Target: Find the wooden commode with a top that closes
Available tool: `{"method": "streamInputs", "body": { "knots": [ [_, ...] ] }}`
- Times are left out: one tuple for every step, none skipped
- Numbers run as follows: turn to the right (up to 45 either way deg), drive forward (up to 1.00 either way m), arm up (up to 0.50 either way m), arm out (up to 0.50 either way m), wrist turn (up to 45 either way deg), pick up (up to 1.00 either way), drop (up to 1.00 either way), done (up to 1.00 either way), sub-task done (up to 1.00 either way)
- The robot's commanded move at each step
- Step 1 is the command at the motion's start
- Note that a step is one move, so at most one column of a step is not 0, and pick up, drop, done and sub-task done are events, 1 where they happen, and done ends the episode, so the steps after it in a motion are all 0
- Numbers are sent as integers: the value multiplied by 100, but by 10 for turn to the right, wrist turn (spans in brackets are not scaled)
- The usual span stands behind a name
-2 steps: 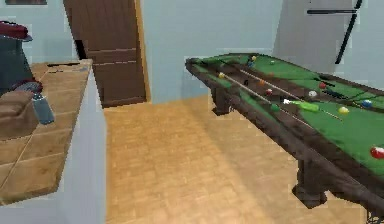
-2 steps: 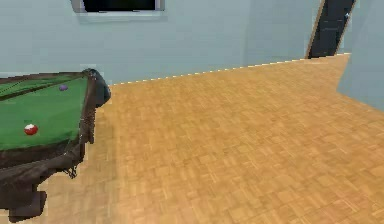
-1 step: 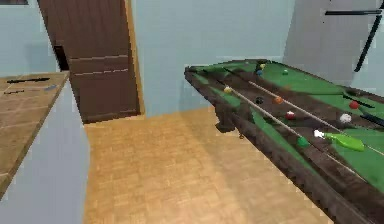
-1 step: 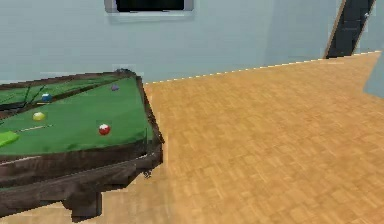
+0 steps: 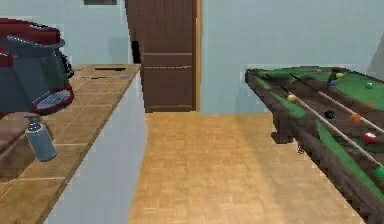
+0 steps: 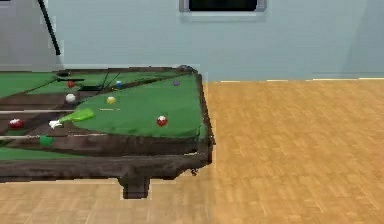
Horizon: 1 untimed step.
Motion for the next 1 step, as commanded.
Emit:
{"method": "streamInputs", "body": {
  "knots": [
    [0,100,0,0,0,0,0,0,0]
  ]
}}
